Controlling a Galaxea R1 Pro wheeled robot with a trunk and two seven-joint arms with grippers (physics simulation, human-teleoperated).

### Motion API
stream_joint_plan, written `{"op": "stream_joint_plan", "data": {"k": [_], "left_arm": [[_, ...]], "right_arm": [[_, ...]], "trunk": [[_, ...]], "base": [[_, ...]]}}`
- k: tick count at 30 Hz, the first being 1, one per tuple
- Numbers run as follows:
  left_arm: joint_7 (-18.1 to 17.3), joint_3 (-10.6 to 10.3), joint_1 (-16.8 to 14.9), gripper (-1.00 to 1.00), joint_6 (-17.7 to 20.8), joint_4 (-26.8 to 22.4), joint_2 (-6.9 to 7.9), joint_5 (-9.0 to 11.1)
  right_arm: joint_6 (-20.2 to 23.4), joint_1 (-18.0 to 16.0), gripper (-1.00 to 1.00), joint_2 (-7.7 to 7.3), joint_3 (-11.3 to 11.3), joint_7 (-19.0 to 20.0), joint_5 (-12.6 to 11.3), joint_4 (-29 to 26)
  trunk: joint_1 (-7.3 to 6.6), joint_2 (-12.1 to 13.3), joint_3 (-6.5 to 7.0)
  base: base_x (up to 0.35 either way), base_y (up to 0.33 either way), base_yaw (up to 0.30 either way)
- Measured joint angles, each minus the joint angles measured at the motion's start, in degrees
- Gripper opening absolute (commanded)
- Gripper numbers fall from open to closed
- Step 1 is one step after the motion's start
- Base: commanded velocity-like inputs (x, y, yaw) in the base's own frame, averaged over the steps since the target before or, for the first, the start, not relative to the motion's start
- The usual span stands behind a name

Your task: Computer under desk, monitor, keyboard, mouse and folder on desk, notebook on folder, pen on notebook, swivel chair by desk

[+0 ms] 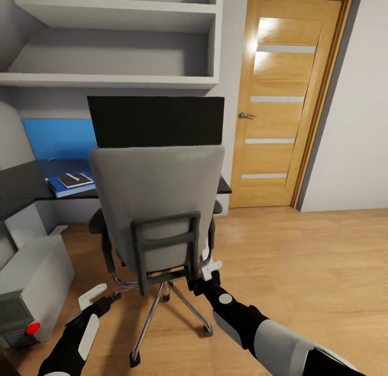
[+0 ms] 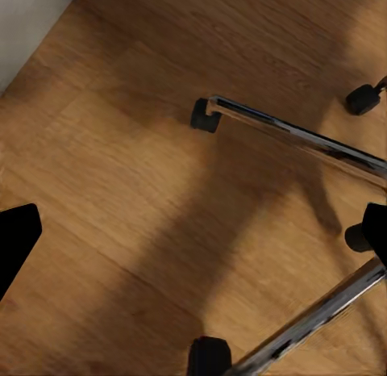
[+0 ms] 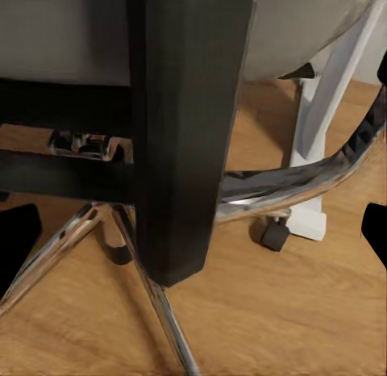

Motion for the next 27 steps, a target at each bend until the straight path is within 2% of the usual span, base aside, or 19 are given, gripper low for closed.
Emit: {"op": "stream_joint_plan", "data": {"k": [22, 26, 27], "left_arm": [[0.0, 0.1, 0.0, 1.0, 0.1, 0.1, 0.01, 0.1], [0.0, 0.1, 0.0, 1.0, 0.1, 0.5, -0.12, 0.0], [0.0, 0.1, 0.0, 1.0, 0.1, 1.8, -0.12, 0.0]], "right_arm": [[0.1, 0.0, 1.0, -0.13, -0.4, -0.2, -0.1, 0.1], [0.0, 0.0, 1.0, -0.18, -0.4, -0.5, -0.1, 0.2], [0.2, 0.0, 1.0, -0.22, -0.3, -0.9, -0.2, 0.2]], "trunk": [[0.0, 0.0, 0.0], [0.0, 0.0, 0.0], [-0.02, 0.0, 0.0]], "base": [[-0.336, -0.002, 0.0], [-0.275, -0.1, 0.0], [-0.12, -0.07, 0.0]]}}
